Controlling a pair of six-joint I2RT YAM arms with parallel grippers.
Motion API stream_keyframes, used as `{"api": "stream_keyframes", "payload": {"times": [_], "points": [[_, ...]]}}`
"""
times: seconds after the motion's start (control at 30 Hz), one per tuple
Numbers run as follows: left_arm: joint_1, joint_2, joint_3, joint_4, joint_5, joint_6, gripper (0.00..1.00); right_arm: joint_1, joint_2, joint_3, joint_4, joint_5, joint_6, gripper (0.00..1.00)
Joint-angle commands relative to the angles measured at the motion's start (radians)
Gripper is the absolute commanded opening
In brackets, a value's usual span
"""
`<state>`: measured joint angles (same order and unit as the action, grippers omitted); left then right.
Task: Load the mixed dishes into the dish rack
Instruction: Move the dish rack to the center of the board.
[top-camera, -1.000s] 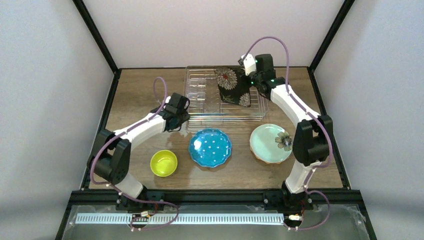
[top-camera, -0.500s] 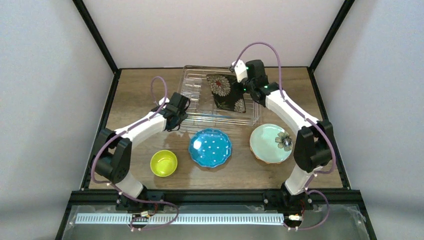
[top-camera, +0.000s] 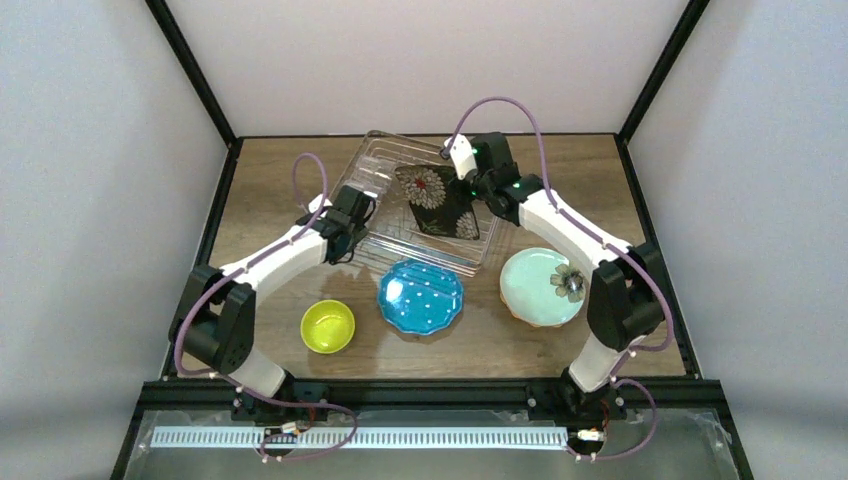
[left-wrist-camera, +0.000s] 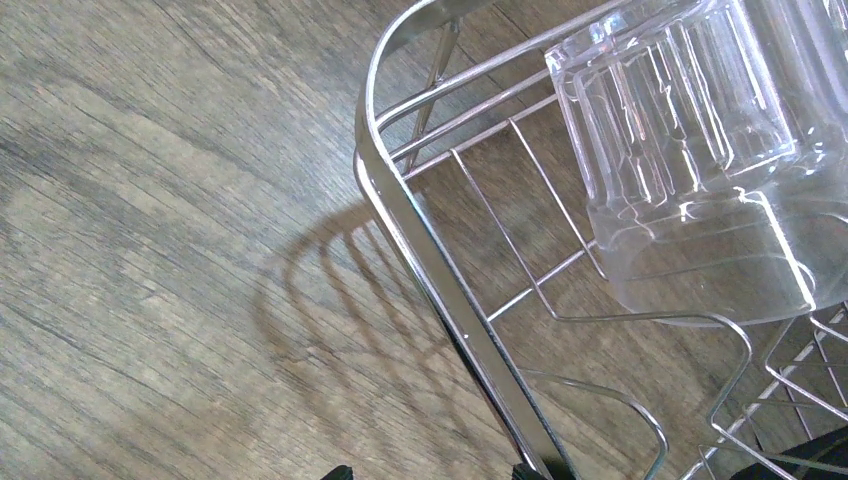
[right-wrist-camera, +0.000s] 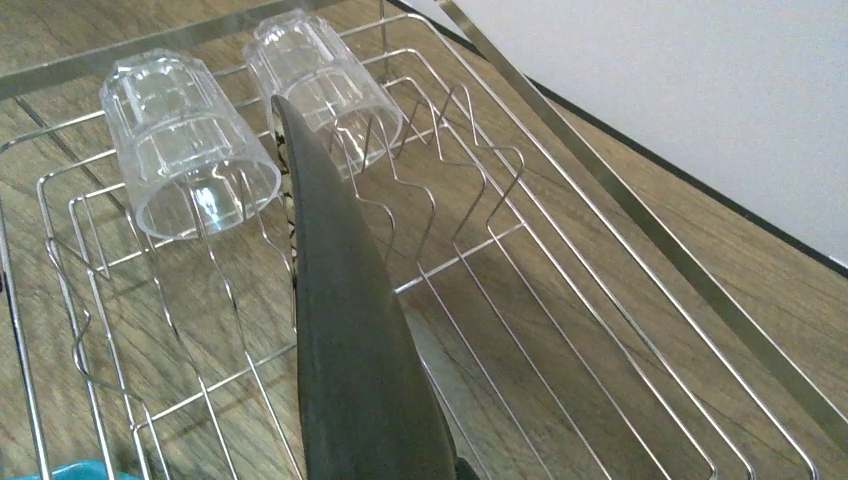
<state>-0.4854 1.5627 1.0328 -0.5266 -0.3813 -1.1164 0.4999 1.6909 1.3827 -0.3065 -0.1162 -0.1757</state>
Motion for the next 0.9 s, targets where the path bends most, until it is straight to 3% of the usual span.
{"api": "stream_keyframes", "payload": {"times": [0.0, 0.53, 0.87], "points": [[0.004, -0.029, -0.007, 0.059, -0.01, -0.013, 0.92, 0.027, -0.079, 0.0, 0.074, -0.016, 0.032, 0.01], [0.004, -0.111, -0.003, 0.043, 0.04, 0.033, 0.92, -0.052, -0.087, 0.119, 0.158, 0.006, 0.019, 0.01], [0.004, -0.118, 0.002, 0.095, 0.15, 0.052, 0.92, -0.152, -0.096, 0.053, 0.309, -0.065, -0.002, 0.01]]}}
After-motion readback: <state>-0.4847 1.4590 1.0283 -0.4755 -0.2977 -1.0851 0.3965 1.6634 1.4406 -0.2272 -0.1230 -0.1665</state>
